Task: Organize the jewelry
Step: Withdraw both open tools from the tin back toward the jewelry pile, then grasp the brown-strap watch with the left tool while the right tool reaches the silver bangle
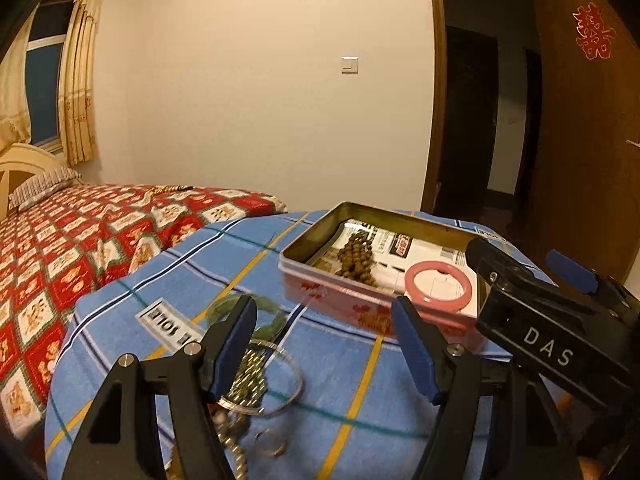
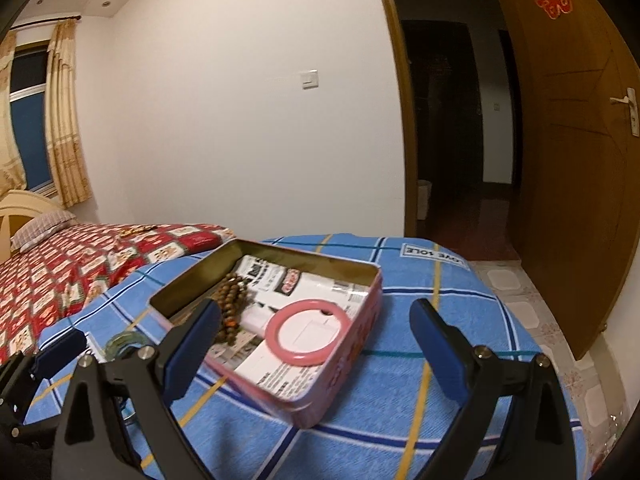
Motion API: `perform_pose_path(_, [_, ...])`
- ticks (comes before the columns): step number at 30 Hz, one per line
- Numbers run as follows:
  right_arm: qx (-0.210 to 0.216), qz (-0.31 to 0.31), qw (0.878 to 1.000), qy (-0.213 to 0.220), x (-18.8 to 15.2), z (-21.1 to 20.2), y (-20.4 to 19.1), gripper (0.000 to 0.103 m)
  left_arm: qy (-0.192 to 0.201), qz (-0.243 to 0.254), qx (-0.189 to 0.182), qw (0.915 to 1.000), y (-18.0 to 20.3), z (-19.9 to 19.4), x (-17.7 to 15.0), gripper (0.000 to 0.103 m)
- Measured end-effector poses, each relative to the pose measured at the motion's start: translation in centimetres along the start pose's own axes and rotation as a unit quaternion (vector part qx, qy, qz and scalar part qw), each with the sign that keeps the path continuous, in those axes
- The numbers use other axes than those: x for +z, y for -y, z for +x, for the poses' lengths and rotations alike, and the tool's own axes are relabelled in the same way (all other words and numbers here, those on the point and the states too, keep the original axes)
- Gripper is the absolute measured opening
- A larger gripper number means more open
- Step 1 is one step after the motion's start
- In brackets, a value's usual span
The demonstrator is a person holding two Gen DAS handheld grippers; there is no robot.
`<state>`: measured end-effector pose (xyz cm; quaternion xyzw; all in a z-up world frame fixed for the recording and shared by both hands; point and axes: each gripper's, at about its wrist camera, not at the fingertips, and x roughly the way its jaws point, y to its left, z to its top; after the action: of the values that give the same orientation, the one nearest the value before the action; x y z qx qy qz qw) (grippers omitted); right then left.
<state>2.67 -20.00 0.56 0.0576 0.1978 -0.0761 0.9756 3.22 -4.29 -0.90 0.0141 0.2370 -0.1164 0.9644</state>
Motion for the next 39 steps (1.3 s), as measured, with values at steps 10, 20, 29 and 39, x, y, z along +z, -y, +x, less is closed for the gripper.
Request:
perform_pose_path(10, [0.050, -0.035, 0.998, -0.010, -0.9, -0.7, -2.7, 0.097, -0.050, -0.101, -0.017, 0.9935, -7.0, -1.3, -0.9, 0.070])
perform_pose_path(20, [0.102, -0.041, 0.993, -0.044, -1.5, -0.4, -3.9, 0.085, -0.062, -0.110, 0.035, 0.9914, -14.4, -3.3, -1.7, 0.070])
perform_pose_path(29, [0.208, -0.068, 0.966, -0.137, -3.2, 1.0, -7.6, 0.076, -0.095, -0.044, -0.006, 0.9945, -14.0, -3.7, -3.2, 0.070])
perform_pose_path(39, [0.254, -0.137, 0.929, -0.230, -4.8, 4.5, -13.1, 0.089, -0.109, 0.035, -0.017, 0.9933, -11.9, -4.4, -4.0, 0.070])
